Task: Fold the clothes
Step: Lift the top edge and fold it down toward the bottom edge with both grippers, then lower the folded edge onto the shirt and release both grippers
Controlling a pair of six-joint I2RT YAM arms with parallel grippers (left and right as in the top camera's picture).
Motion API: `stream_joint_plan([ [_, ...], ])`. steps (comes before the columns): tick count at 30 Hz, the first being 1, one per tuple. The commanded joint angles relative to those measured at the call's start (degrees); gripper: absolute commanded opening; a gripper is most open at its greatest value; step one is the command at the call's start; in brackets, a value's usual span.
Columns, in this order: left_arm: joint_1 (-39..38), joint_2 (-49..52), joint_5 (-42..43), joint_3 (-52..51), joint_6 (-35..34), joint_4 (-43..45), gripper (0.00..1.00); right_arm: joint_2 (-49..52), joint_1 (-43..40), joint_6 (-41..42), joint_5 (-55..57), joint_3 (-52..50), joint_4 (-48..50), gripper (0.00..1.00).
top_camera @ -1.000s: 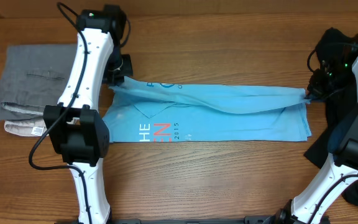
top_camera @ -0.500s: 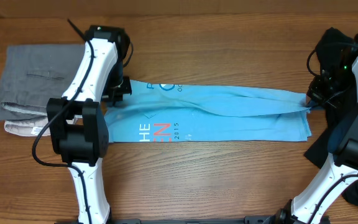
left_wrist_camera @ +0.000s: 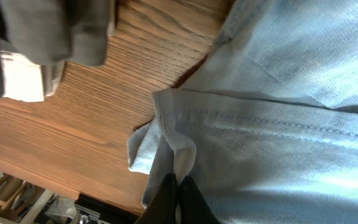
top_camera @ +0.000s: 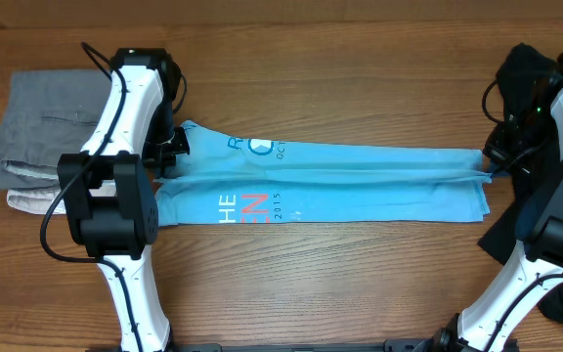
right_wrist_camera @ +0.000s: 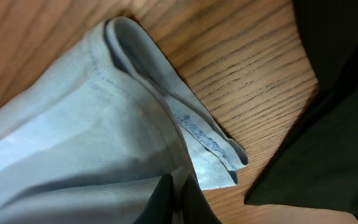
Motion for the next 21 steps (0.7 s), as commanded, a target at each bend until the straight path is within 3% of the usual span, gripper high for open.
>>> stream_joint_plan([
  [1, -0.9, -1.8, -0.3, -0.9, -0.3, 0.0, 0.04, -1.8, 0.3, 0.9, 1.0, -1.4, 0.3, 0.04],
  [7, -1.6, -1.8, -0.2, -0.9, 0.2, -1.3, 0.04, -1.8, 0.3, 1.4, 1.0, -2.2, 0.3, 0.05],
  [9, -1.6, -1.8, 1.5, -0.9, 2.7, -2.1, 0.04, -1.8, 0.3, 1.4, 1.0, -2.2, -0.3, 0.26],
  [14, -1.0, -1.9, 7.3, 0.3, 8.7, -4.3, 0.07, -1.8, 0.2, 1.3, 1.0, -1.4, -1.3, 0.46],
  [15, -0.8, -1.9, 7.6, 0.9, 8.9, -4.8, 0.11, -1.8, 0.2, 1.3, 1.0, -1.1, -1.6, 0.53],
  [18, -0.7, -1.9, 7.4, 3.3, 8.9, -5.9, 0.39, -1.8, 0.2, 1.3, 0.4, 1.6, -2.3, 0.59],
  [21, -0.7, -2.1, 7.5, 7.7, 8.5, -6.3, 0.51, -1.8, 0.3, -2.2, -5.4, 6.6, -3.8, 0.6],
])
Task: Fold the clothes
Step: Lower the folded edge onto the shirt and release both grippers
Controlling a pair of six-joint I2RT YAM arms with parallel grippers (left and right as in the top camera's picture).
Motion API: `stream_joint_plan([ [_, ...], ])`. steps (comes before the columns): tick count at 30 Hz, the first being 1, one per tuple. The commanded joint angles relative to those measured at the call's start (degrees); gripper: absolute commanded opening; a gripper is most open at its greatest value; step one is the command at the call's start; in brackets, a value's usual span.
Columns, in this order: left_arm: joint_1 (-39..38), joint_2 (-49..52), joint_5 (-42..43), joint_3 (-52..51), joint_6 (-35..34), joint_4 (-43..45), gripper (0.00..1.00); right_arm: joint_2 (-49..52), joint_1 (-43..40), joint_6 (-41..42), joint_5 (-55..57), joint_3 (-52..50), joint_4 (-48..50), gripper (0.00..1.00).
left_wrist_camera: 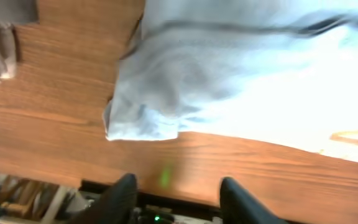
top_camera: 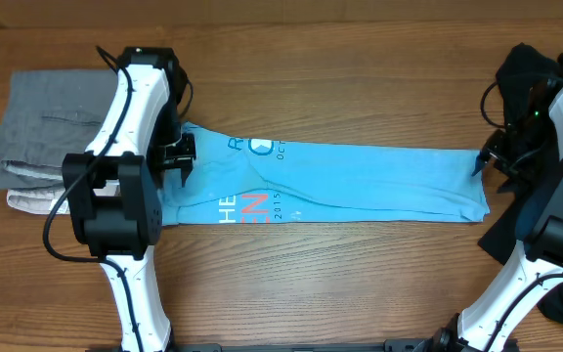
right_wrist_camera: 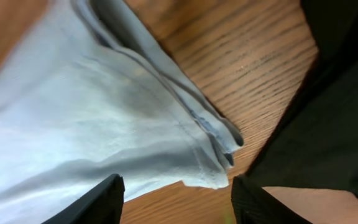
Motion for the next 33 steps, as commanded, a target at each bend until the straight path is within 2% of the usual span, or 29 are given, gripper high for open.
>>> stream_joint_plan([
  [1, 0.4, -2.5, 1.7, 7.0, 0.4, -0.2, 0.52, -1.8, 0.5, -5.1, -8.0, 8.0, -1.6, 0.6],
  [4, 0.4, -3.7, 5.6, 12.4, 0.0, -0.2, 0.53, -1.9, 1.3, -7.1, -11.2, 13.2, -4.9, 0.59],
  [6, -0.2, -4.4, 8.4, 14.5, 0.0, 0.4, 0.48, -1.9, 2.0, -7.1, -11.2, 14.3, -6.6, 0.52],
  [8, -1.1, -4.8, 9.3, 14.8, 0.0, 1.1, 0.22, -1.9, 3.1, -7.2, -11.3, 13.9, -7.6, 0.35],
  [10, -2.1, -4.7, 9.9, 14.3, 0.0, 1.0, 0.04, -1.9, 4.4, -8.4, -11.3, 12.3, -7.8, 0.14],
  [11, -3.2, -4.6, 10.4, 13.2, 0.0, 1.3, 0.04, -1.9, 5.3, -8.6, -10.5, 11.2, -7.9, 0.04],
  [18, -7.8, -4.6, 7.6, 2.6, -3.0, 10.1, 0.04, -1.9, 7.3, -6.1, -4.2, 2.2, -3.1, 0.04],
  [23, -9.1, -4.6, 7.4, -8.2, -4.4, 21.0, 0.04, -1.8, 6.8, -4.7, -1.5, -5.2, 6.6, 0.04],
  [33, -9.3, -4.6, 6.0, -20.6, -4.7, 34.3, 0.04, -1.8, 7.0, -4.7, -1.6, -14.2, 23.6, 0.04],
])
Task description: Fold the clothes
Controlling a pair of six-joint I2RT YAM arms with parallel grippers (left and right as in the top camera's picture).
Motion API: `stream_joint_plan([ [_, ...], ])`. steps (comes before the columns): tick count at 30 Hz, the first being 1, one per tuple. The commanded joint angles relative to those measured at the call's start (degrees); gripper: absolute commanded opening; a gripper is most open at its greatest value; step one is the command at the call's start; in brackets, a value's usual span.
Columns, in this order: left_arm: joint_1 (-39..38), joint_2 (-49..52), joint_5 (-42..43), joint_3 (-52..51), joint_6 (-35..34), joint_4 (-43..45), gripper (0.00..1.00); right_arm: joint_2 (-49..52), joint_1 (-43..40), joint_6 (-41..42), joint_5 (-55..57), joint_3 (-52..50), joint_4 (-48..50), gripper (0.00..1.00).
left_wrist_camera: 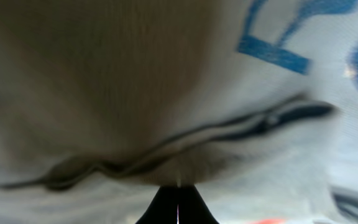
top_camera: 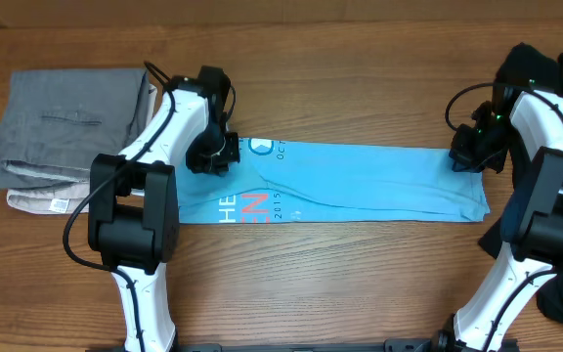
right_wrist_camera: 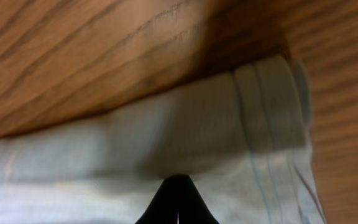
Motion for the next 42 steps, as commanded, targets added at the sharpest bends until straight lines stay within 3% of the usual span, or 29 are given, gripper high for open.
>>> stream_joint_plan([
  [1, -0.4, -0.4, -2.5, -3.7, -1.2, 3.1, 0.04, -0.8, 0.0, 0.4, 0.6, -3.2, 4.6, 0.04],
  [6, -0.4, -0.4, -3.6, -7.6, -1.2, 8.6, 0.04, -0.8, 0.0, 0.4, 0.6, -5.4, 12.3, 0.06],
  [9, -0.4, -0.4, -3.9, -9.1, -1.1, 11.7, 0.04, -0.8, 0.0, 0.4, 0.6, -5.5, 15.6, 0.13],
  [20, -0.5, -0.4, -3.8, -9.5, 1.4, 15.8, 0.04, -0.8, 0.0, 1.3, -1.7, -5.5, 24.4, 0.15],
  [26, -0.9, -0.5, -3.6, -9.8, 1.4, 20.0, 0.04, -0.8, 0.0, 1.3, -2.5, -5.2, 27.0, 0.25],
  [35, -0.9, -10.9, -2.0, 2.0, 1.2, 9.8, 0.04, -7.0, 0.2, -0.2, -3.8, 7.5, 14.2, 0.31],
  [42, -1.0, -21.0, 1.6, 4.8, -1.4, 6.4, 0.04, -13.7, -0.8, 1.0, 2.5, 8.9, -2.2, 0.3],
])
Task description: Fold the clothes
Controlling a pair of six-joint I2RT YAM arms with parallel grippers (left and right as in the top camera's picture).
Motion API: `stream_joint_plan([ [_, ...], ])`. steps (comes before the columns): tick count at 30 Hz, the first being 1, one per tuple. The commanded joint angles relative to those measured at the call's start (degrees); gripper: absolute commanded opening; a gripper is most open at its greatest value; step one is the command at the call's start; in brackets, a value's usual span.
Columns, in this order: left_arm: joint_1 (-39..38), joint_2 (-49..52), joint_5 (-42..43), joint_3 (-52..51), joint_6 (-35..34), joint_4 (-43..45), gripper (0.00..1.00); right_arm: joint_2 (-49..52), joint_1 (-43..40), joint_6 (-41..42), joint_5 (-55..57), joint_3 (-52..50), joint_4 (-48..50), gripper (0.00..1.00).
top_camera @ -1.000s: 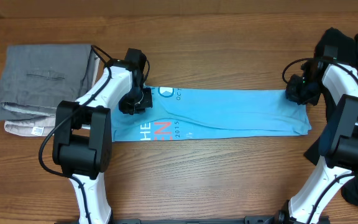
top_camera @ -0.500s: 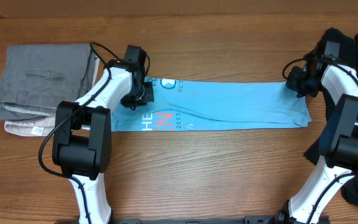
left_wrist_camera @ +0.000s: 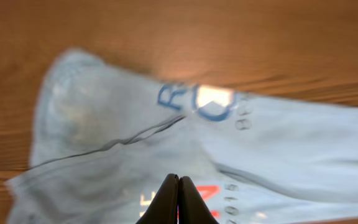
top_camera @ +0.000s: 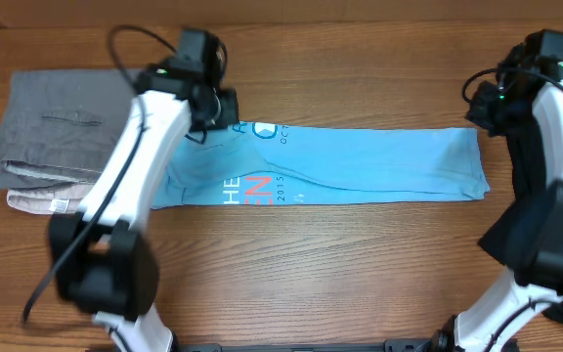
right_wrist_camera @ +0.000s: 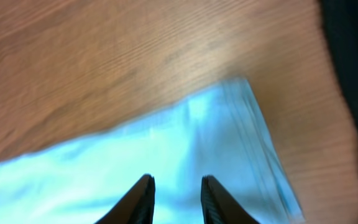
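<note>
A light blue shirt (top_camera: pixel 360 164), folded into a long strip with printed letters near its left end, lies flat across the table. My left gripper (top_camera: pixel 215 110) hovers over the strip's far left corner. Its fingers are shut with nothing between them, and in the left wrist view the left gripper (left_wrist_camera: pixel 178 182) hangs above the print on the blue shirt (left_wrist_camera: pixel 278 143). My right gripper (top_camera: pixel 485 110) is above the far right corner, open and empty. In the right wrist view the right gripper (right_wrist_camera: pixel 176 182) is over the blue shirt's hem (right_wrist_camera: pixel 247 118).
A stack of folded grey clothes (top_camera: pixel 62 122) lies at the left, close to the shirt's end. A black garment is heaped at the right edge, also seen as the black garment (right_wrist_camera: pixel 353 56) beside the shirt's corner. Bare wood (top_camera: pixel 340 274) stretches in front.
Both grippers were shut low on the shirt's far edge; now they are raised and farther back. The right has opened, the left is shut and empty. The shirt lies slightly farther back.
First both grippers were shut on the strip's two ends, with the shirt stretched between them. Then both were open and the shirt lay flat. Later they were shut on its far edge near the corners. Now they hang above a shirt shifted back.
</note>
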Motion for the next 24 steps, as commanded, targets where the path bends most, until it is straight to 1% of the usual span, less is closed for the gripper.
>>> stream_joint_plan([
  [1, -0.5, -4.0, 1.7, 1.1, -1.4, -4.9, 0.04, -2.8, -1.6, 0.0, 5.5, 1.3, -5.4, 0.31],
  [2, -0.5, -4.0, 1.4, 1.0, -1.2, -6.4, 0.04, -2.6, -2.3, -0.1, 6.3, 1.0, -6.9, 0.39],
  [3, -0.5, -3.8, 0.4, 0.9, -1.2, -8.2, 0.04, -2.3, -3.3, -2.3, 6.3, 0.4, -8.5, 0.44],
  [5, -0.3, -3.5, -2.5, 0.2, -1.2, -10.5, 0.04, -1.7, -4.9, -6.0, 5.4, -1.2, -9.0, 0.49],
  [6, -0.1, -3.4, -3.8, -0.3, -1.3, -10.9, 0.04, -1.4, -5.7, -7.2, 4.4, -2.0, -8.7, 0.5],
  [7, 0.1, -3.4, -4.6, -0.8, -1.3, -11.0, 0.07, -1.1, -6.4, -7.4, 3.3, -2.9, -8.1, 0.51],
  [10, 0.9, -3.4, -5.0, -2.2, -1.9, -10.5, 0.22, -0.4, -7.9, -8.2, 0.7, -6.5, -4.9, 0.54],
  [11, 1.2, -3.4, -5.0, -2.7, -2.2, -10.3, 0.25, -0.2, -7.9, -9.3, 0.2, -7.8, -4.0, 0.58],
  [13, 1.7, -3.4, -5.0, -3.4, -2.6, -9.7, 0.31, 0.0, -7.9, -10.5, -0.7, -10.6, -1.6, 0.6],
  [16, 2.5, -3.4, -5.0, -4.9, -2.8, -7.8, 0.47, 0.4, -7.5, -10.6, -0.5, -14.3, 2.5, 0.6],
  [18, 3.0, -3.4, -5.0, -5.5, -2.7, -7.6, 0.49, 0.9, -7.5, -10.5, -0.5, -16.7, 5.3, 0.61],
  [20, 3.3, -3.4, -5.0, -5.9, -2.7, -7.8, 0.5, 1.3, -7.5, -10.5, -0.4, -19.2, 8.5, 0.64],
  [24, 3.5, -3.4, -5.7, -6.2, -2.4, -8.0, 0.51, 2.6, -7.5, -10.5, -0.5, -22.6, 14.2, 0.64],
])
